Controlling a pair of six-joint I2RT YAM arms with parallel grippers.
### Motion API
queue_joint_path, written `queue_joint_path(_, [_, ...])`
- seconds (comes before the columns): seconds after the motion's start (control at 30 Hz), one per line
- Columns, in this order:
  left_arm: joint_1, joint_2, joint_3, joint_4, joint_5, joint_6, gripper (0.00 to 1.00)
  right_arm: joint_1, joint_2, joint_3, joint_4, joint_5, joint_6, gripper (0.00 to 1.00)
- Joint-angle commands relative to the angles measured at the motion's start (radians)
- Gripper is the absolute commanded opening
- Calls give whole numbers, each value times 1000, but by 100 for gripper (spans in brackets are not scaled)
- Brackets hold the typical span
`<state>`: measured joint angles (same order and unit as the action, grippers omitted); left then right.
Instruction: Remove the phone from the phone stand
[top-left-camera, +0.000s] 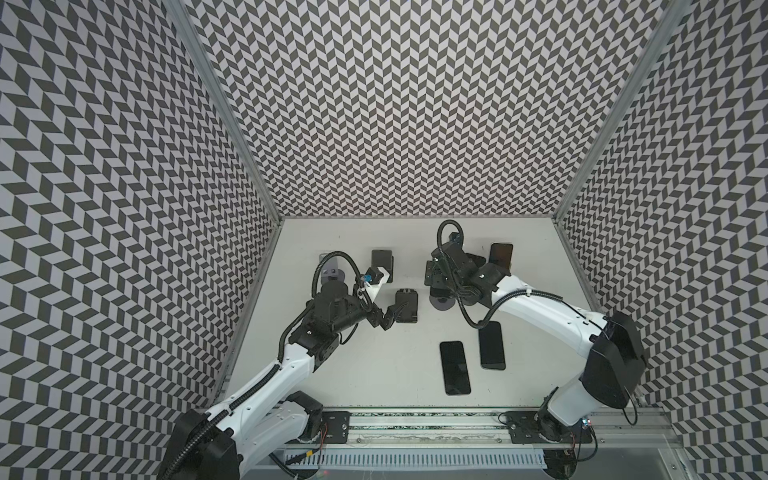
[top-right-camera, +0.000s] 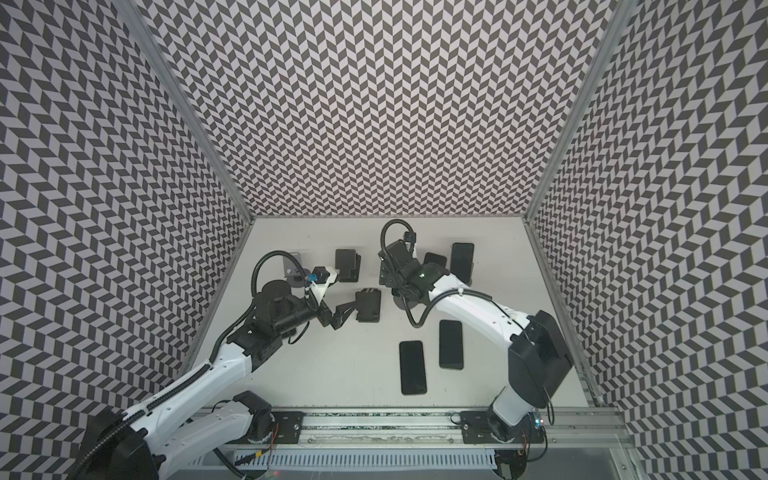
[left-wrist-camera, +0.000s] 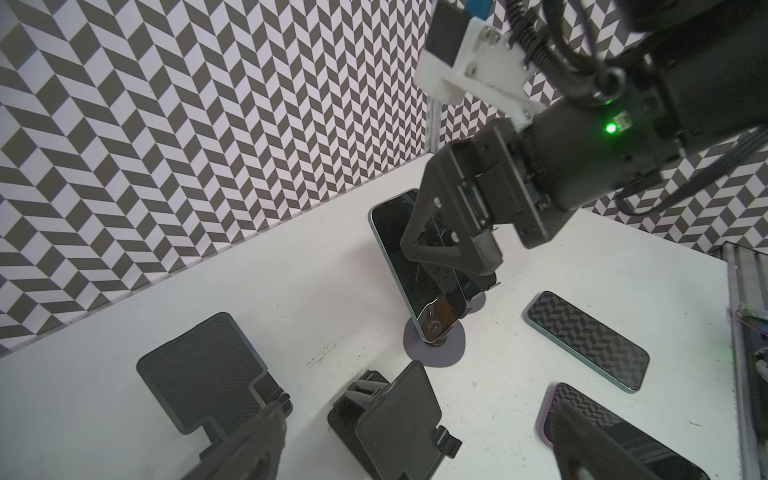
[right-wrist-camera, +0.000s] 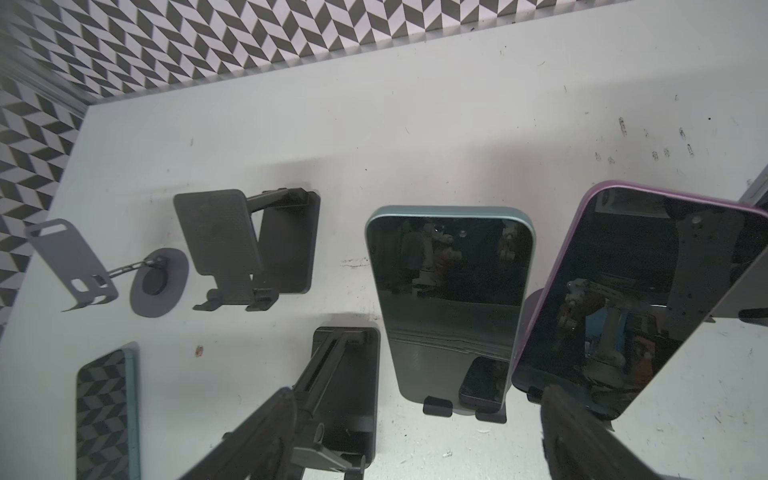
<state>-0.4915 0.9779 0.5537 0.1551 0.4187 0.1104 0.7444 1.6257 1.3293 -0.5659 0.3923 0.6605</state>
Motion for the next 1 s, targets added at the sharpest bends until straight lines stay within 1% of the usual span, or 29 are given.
queue_joint_path(0.0, [-5, -7, 5, -1, 82, 51, 100, -12, 26, 51, -5, 18, -16, 91])
queue_joint_path(0.1, [-6, -3, 6, 4, 118, 74, 100, -26, 49, 64, -9, 23, -32, 92])
queue_joint_path(0.3, [-6, 10, 2, 21, 133, 123, 100, -52, 82, 82, -4, 2, -63, 92])
queue_joint_path(0.37, [-6, 24, 3, 34, 123, 126, 100, -58, 97, 90, -6, -8, -70, 92])
queue_joint_path(0.53, [-6, 66, 30, 26, 57, 121, 100, -66, 127, 105, 0, -29, -88, 92])
queue_joint_path(0.67, [-5, 73, 25, 26, 52, 133, 100, -72, 148, 118, -5, -25, -95, 92])
queue_joint_path(0.97, [-6, 75, 12, 50, 53, 117, 100, -83, 172, 135, -6, -34, -99, 93])
